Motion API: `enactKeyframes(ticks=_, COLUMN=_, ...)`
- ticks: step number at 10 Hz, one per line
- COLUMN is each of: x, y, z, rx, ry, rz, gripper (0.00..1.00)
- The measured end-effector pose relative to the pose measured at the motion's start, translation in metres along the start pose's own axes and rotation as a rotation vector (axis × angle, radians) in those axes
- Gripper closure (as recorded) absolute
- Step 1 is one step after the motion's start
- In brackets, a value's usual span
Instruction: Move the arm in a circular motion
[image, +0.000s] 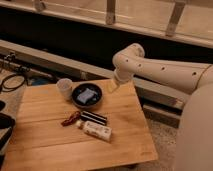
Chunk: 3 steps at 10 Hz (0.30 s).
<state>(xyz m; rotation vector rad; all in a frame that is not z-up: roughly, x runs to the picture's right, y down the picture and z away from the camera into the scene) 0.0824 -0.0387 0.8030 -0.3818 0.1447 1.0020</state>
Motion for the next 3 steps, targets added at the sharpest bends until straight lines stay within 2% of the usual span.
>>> enactKeyframes(ticks=1, x=-0.018, y=-0.013, z=0.003, rx=0.004, ry=-0.013, rz=-0.001, gripper=0.2)
enactKeyframes(ticks=3, x=-0.056, y=-0.031, z=0.012, rx=-0.017, ry=-0.043, rz=-0.006, gripper=0.2)
